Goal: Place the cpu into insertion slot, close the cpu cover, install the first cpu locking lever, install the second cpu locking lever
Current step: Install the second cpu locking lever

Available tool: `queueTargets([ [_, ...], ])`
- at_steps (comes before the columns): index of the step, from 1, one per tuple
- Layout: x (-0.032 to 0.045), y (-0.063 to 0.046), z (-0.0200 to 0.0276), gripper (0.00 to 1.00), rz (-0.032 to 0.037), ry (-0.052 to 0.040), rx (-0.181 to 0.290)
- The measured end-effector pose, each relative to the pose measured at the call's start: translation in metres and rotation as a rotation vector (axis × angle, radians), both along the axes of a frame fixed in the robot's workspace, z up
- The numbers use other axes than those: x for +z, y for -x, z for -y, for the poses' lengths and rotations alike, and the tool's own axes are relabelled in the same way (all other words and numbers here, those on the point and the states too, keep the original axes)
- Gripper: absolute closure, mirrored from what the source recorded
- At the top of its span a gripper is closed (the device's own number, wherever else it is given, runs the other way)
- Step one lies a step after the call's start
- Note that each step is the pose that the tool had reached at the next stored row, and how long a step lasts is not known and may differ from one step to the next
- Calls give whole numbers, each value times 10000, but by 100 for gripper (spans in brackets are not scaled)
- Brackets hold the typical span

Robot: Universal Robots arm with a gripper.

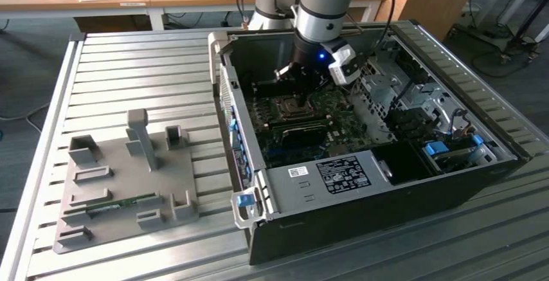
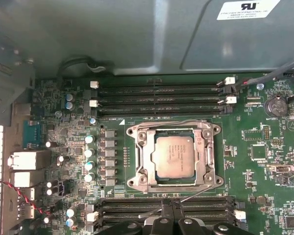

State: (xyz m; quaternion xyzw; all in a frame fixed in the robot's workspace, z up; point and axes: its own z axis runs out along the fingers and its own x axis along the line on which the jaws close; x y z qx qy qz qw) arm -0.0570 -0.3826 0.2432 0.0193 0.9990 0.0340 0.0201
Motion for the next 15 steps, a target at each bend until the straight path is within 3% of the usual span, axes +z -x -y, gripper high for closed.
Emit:
queueTargets([
  [15,-8,19,1,89,-11,0,-1],
])
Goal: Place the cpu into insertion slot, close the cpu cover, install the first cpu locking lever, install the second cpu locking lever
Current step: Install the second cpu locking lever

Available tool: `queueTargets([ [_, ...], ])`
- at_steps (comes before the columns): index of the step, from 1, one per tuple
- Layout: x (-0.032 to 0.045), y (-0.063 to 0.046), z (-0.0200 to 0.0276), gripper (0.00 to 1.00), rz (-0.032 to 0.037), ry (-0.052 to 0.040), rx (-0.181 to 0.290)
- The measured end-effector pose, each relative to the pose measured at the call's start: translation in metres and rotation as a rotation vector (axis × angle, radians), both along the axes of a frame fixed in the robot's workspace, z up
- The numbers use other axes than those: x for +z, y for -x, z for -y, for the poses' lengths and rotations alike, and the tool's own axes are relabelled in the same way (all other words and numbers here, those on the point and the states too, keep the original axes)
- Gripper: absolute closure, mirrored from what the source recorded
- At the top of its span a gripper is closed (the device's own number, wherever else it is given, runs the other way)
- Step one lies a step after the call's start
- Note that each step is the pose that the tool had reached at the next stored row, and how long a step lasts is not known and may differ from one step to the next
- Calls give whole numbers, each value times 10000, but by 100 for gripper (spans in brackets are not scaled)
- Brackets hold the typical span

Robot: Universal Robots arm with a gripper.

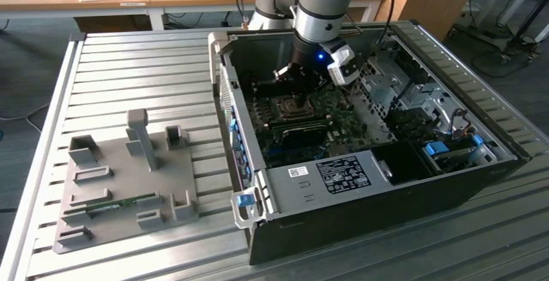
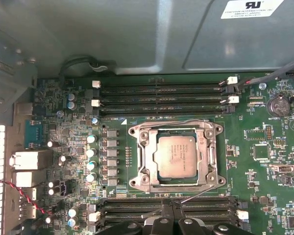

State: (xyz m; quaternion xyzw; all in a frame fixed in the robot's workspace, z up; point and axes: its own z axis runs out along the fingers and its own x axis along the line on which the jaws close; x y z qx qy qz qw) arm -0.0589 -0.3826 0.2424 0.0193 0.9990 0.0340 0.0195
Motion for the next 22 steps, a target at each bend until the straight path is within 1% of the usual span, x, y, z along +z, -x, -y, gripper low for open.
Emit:
queueTargets([
  [2,-3,0,0,89,-16,1,-1],
  [5,-9,0,0,89,-156,5,1],
  [12,-12,-1,0,89,-158,2,1],
  [19,-58,62,0,89,-138,5,6],
  [22,-81,80,0,89,-140,27,12],
])
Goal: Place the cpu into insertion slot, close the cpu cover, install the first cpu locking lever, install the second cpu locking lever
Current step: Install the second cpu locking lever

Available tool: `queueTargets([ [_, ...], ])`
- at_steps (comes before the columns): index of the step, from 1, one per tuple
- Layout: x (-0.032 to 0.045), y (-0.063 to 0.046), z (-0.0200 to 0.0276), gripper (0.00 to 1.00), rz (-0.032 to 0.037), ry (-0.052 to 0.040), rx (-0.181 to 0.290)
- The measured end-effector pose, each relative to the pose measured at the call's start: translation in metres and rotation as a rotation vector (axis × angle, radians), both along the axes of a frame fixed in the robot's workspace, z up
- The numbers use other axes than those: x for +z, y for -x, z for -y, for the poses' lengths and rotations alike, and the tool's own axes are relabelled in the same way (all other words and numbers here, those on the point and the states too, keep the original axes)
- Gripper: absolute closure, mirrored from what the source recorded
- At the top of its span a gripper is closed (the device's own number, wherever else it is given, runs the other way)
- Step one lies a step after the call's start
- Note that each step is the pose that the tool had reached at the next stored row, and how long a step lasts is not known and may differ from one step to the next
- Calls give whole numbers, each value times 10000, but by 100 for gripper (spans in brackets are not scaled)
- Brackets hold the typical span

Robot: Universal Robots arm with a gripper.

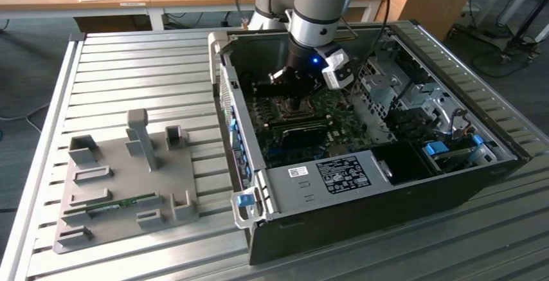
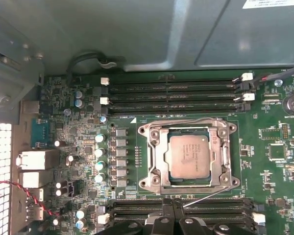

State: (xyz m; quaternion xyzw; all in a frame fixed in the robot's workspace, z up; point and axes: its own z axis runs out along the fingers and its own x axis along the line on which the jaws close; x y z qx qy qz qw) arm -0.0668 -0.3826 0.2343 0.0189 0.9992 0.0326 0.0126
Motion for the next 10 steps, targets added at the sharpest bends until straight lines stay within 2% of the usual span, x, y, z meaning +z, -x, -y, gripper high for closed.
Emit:
queueTargets([
  [10,-42,6,0,89,1,-13,9],
])
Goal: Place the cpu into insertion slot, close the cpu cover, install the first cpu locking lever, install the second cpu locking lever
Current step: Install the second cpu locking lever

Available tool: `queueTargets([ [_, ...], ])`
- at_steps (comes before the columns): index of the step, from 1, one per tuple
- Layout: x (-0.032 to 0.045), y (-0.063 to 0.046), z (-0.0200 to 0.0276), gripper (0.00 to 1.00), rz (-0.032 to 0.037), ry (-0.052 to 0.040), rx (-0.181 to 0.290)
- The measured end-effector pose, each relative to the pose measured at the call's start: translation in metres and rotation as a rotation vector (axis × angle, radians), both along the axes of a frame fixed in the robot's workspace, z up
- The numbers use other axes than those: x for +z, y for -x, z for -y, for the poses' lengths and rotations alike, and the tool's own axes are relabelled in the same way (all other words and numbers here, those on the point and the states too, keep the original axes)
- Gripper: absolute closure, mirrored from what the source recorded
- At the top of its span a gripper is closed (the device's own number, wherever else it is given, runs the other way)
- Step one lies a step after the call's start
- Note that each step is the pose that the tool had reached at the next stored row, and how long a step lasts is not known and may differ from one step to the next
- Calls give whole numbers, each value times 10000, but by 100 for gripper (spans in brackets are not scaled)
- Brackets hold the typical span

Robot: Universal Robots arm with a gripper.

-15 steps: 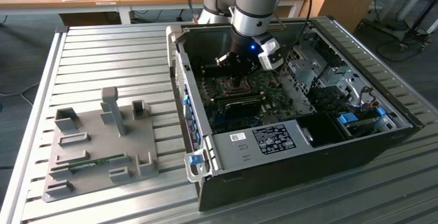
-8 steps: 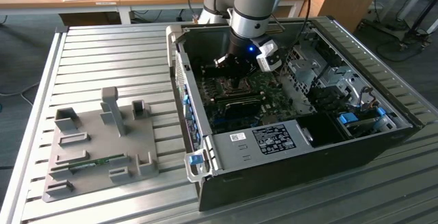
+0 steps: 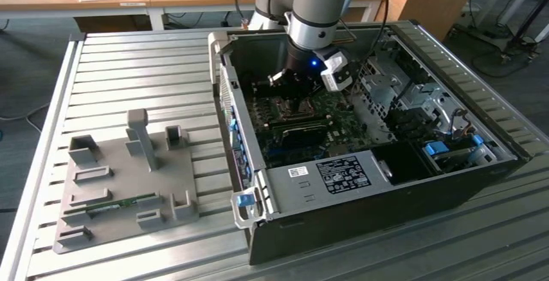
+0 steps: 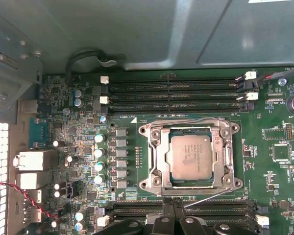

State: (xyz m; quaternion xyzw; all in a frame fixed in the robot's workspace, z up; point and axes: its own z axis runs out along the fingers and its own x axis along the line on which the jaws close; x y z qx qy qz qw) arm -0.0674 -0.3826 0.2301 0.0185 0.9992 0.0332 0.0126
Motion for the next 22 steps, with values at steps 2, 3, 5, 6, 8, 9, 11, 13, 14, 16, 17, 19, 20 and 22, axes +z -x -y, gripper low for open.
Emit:
queueTargets([
  [2,-2,3,0,89,3,-3,1],
  [3,-4,8,0,89,6,-3,0],
  [5,-12,17,0,89,12,0,0],
  [6,-16,20,0,89,14,-1,0],
  [8,-20,23,0,89,15,0,1],
  [9,-22,26,0,89,15,0,0],
  [11,-25,30,0,89,16,1,0],
  [13,-33,30,0,89,18,-3,1],
  [14,-41,31,0,89,17,-2,1],
  [16,-80,34,0,89,16,0,0],
  [17,-95,35,0,89,17,0,0],
  [19,-118,37,0,89,17,-1,0],
  [20,-126,38,0,89,17,-1,1],
  [22,-144,41,0,89,17,0,0],
])
